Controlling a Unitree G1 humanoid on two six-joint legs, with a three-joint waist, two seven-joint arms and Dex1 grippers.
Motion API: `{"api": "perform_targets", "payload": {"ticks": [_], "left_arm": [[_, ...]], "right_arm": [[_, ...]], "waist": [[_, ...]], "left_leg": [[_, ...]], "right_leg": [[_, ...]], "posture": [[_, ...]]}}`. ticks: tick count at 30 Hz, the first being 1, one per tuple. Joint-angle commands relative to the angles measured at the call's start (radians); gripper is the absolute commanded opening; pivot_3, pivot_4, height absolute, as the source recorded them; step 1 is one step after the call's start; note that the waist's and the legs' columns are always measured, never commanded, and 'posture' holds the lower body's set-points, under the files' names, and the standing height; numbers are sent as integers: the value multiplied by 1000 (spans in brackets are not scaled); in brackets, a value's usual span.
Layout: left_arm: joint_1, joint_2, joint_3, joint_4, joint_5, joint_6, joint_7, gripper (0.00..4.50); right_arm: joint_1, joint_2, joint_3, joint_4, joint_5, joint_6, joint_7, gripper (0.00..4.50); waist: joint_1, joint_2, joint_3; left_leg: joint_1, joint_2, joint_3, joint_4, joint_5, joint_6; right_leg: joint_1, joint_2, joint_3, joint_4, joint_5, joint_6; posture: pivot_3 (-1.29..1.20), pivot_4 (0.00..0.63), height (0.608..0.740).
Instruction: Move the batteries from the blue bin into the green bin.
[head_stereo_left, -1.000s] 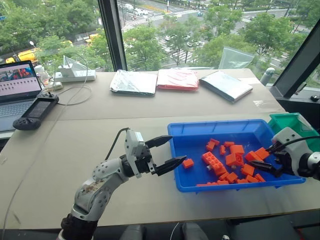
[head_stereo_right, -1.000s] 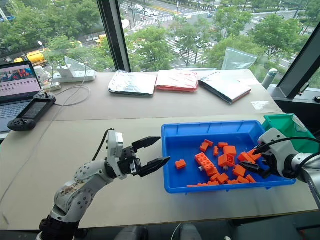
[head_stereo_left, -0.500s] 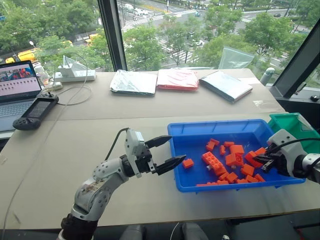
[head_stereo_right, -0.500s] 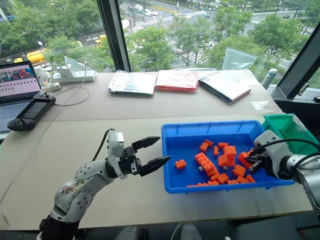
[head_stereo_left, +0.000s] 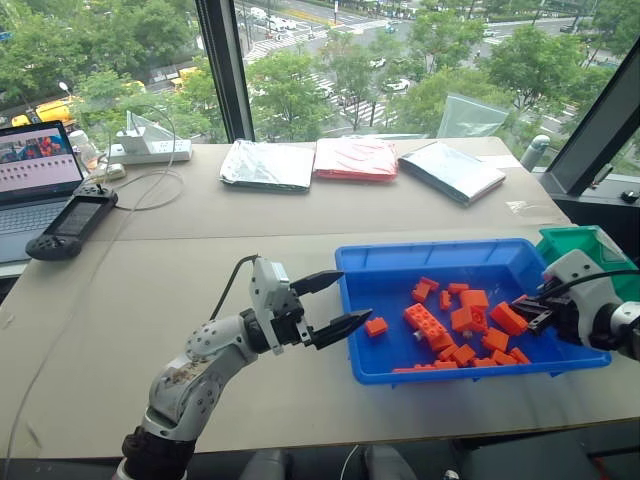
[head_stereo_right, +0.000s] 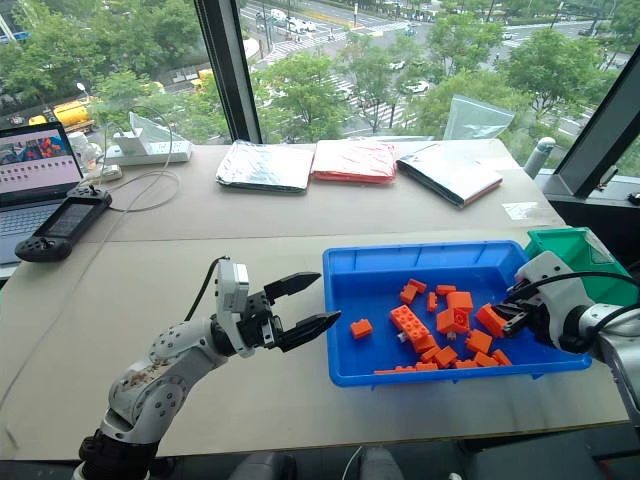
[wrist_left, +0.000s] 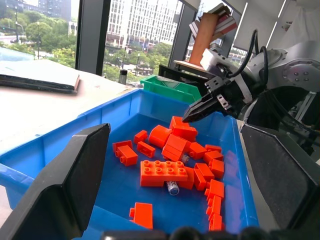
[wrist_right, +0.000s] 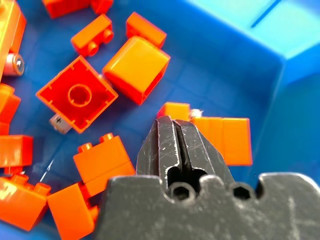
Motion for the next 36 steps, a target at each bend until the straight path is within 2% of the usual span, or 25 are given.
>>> {"api": "perform_targets", "payload": {"ticks": [1,3,36], "left_arm": [[-13,0,4,-39,-10,0,1,4500],[-12,0,4,-42,-9,4,2,4500],[-12,0,-2,-31,9,6,25,4500]], "right_arm": [[4,3,-28,-28,-8,26,-27,3164],[5,12,-23,-32,-1,40,-34,3906],[-4,86,10,-24,6,135,-132,3906]], "waist": [[-1,0,0],[-2,0,0],[-3,0,0]], "left_leg": [[0,0,0,0,0,0],[0,0,0,0,0,0],[0,0,0,0,0,0]], "right_leg": [[0,0,0,0,0,0],[0,0,0,0,0,0],[0,0,0,0,0,0]], "posture": [[0,150,740],[0,150,740],[0,150,740]]}}
